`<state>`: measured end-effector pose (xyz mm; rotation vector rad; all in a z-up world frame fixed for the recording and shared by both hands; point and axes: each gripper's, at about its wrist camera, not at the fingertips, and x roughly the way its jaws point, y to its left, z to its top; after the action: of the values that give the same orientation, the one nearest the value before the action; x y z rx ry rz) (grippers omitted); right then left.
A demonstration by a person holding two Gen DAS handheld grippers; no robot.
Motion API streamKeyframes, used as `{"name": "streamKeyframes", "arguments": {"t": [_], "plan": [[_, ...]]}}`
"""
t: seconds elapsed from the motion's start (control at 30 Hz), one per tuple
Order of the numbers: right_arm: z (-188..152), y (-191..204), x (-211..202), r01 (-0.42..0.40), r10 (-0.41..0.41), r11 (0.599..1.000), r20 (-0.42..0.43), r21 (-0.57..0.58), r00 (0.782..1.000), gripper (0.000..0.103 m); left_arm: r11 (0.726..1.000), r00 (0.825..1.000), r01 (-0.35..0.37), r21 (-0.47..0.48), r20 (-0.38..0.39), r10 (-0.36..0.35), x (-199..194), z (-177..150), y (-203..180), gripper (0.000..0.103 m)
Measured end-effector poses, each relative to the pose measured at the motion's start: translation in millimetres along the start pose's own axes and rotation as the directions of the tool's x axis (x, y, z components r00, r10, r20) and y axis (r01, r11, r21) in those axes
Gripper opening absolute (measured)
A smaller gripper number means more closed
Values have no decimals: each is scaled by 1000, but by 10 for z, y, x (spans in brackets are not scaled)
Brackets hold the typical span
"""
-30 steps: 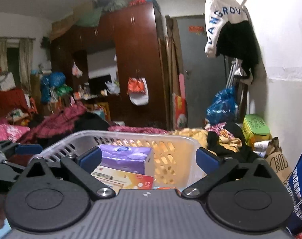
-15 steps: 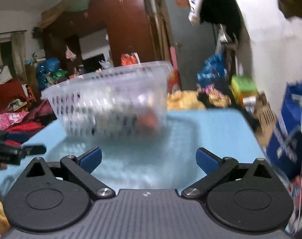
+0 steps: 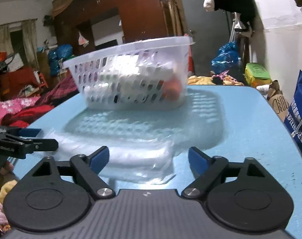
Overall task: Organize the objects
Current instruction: 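Move both grippers to the clear plastic bag and pinch it together, then lift the plastic bag with both grippers over the basket and release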
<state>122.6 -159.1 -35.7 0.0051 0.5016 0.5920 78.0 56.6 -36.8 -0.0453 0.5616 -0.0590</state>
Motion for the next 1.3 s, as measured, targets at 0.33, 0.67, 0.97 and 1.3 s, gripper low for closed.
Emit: {"name": "streamKeyframes", "arguments": {"t": [0.33, 0.67, 0.97, 1.3], "plan": [[-152, 129, -103, 15, -11, 996, 43, -89, 999, 56, 997, 998, -24, 79, 54, 19, -28, -95, -147, 83], [-181, 117, -156, -29, 36, 994, 58, -110, 998, 23, 996, 994, -5, 92, 108, -5, -82, -134, -123, 52], [-168, 147, -234, -44, 57, 991, 93, -129, 994, 17, 996, 984, 50, 77, 165, -62, -152, -170, -6, 35], [-124, 145, -297, -47, 64, 989, 123, -138, 990, 16, 991, 977, 62, 115, 196, -84, -207, -167, -47, 23]]}}
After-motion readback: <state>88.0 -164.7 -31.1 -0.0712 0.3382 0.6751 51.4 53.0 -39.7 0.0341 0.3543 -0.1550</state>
